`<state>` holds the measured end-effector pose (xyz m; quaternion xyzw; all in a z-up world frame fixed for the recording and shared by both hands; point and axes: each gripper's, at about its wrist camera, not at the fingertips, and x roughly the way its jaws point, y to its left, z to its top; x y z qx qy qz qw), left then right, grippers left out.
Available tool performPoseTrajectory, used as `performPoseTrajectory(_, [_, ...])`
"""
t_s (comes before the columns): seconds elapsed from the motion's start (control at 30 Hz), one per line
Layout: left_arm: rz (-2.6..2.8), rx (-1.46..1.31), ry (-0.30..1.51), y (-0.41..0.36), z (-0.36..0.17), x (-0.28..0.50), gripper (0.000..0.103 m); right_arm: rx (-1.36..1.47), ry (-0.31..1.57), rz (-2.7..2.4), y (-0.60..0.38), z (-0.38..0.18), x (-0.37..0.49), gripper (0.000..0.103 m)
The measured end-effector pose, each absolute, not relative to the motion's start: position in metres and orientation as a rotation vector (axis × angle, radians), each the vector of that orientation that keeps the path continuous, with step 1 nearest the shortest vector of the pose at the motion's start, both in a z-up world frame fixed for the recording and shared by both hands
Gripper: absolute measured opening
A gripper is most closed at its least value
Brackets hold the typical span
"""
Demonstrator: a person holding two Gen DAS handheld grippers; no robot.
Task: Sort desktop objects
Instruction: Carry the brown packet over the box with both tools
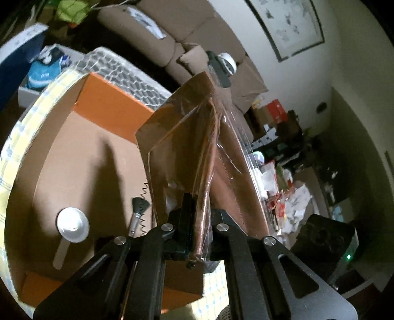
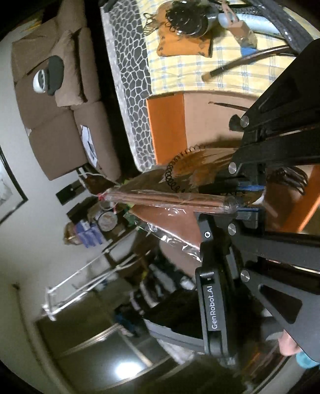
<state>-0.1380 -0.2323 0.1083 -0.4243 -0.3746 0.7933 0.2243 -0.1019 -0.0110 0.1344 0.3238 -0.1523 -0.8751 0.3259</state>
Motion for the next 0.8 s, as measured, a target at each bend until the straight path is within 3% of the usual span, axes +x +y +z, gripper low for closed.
performPoseTrajectory(0.5, [2.093, -1.325, -1.229, -0.271, 0.030, -0.187, 0.004, 1.057, 0.075, -2.416, -0.084, 0.085, -0.132, 0.009])
performPoseTrajectory(0.57, [2.103, -1.344, -1.240, -0.276, 0.024, -0.187, 0.011, 1.075, 0.056, -2.378, -0.085, 0.084, -0.135, 0.018])
performPoseTrajectory(0.63, [2.127, -1.359, -1.241, -0.282, 0.021, -0.186, 0.031, 1.085, 0.023, -2.343, -0.083, 0.085, -0.136, 0.025])
performPoseTrajectory(0.73, [2.107, -1.358, -1.259, -0.282, 0.019, -0.184, 0.049, 1.088, -0.024, -2.314, -0.075, 0.088, -0.134, 0.042])
performPoseTrajectory(0.8, [2.104, -1.353, -1.256, -0.279, 0.023, -0.185, 0.059, 1.084, -0.073, -2.306, -0.065, 0.094, -0.134, 0.044])
